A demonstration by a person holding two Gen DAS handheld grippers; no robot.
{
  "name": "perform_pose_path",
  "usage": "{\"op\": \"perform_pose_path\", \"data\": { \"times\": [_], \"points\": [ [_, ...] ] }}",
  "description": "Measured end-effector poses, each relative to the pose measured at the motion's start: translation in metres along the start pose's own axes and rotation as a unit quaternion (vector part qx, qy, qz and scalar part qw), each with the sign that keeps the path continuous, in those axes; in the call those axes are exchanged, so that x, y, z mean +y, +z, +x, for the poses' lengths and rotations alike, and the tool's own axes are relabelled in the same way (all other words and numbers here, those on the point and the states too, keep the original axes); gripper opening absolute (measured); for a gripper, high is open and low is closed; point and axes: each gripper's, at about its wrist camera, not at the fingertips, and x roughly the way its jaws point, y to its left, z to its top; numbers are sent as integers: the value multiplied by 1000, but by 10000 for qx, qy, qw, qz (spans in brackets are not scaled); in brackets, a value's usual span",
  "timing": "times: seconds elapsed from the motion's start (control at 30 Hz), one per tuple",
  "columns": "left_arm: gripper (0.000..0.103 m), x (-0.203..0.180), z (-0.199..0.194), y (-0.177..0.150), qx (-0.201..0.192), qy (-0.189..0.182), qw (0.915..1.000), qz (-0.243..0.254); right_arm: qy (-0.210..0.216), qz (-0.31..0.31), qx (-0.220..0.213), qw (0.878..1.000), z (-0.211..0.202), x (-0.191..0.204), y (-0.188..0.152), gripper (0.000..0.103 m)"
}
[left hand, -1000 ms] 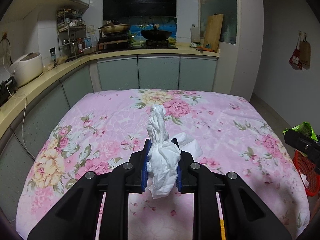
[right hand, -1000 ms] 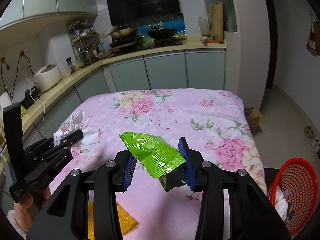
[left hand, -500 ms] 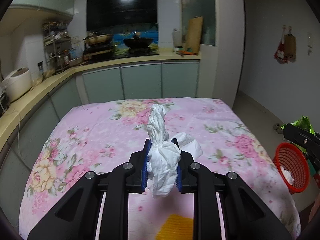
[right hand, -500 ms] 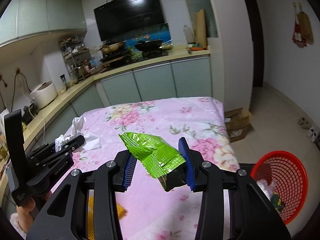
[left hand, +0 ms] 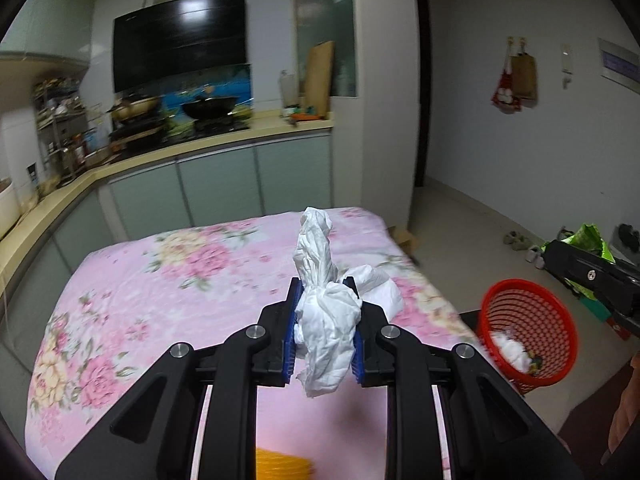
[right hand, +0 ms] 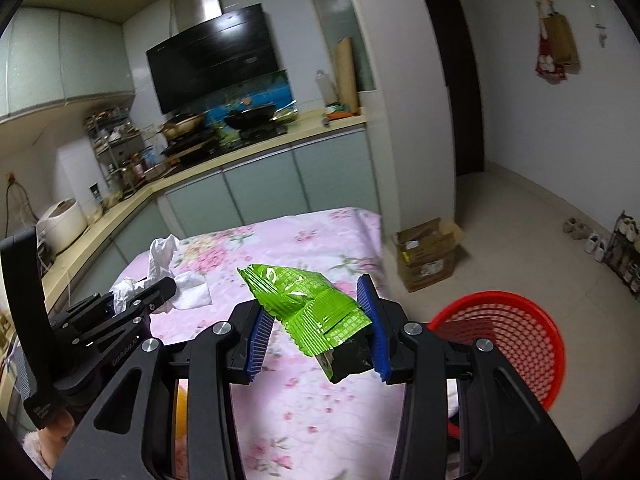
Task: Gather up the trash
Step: 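Carry the white bag and green wrapper in both tools over the wastebasket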
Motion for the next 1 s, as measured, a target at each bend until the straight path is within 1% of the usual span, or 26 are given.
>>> {"op": "perform_pose_path", "data": {
  "times": [0.13,0.3,0.53,0.73,0.83,0.9,1.0],
  "points": [
    [20,-27,0,3,-42,-249,9995,171,-167,84,-76,9998,-11,-16,0,40],
    [20,-63,7,6,-5,-576,9975,416,-389,215,-128,9989,-21,-37,-1,40],
    [20,-109,29,2,287,-1098,9912,682,-754,549,-40,9956,-25,-78,-7,40],
    [20,-145,54,-8,672,-1537,9817,902,-992,932,271,9903,-15,-118,-20,40],
    [20,-161,69,-14,899,-1735,9758,985,-1081,1171,528,9858,-5,-141,-30,40],
    [20,-171,81,-20,1124,-1914,9694,1045,-1070,1299,726,9831,3,-151,-36,40],
    [20,-185,97,-29,1430,-2042,9619,1126,-1051,1528,1025,9773,16,-166,-46,40]
  ]
}}
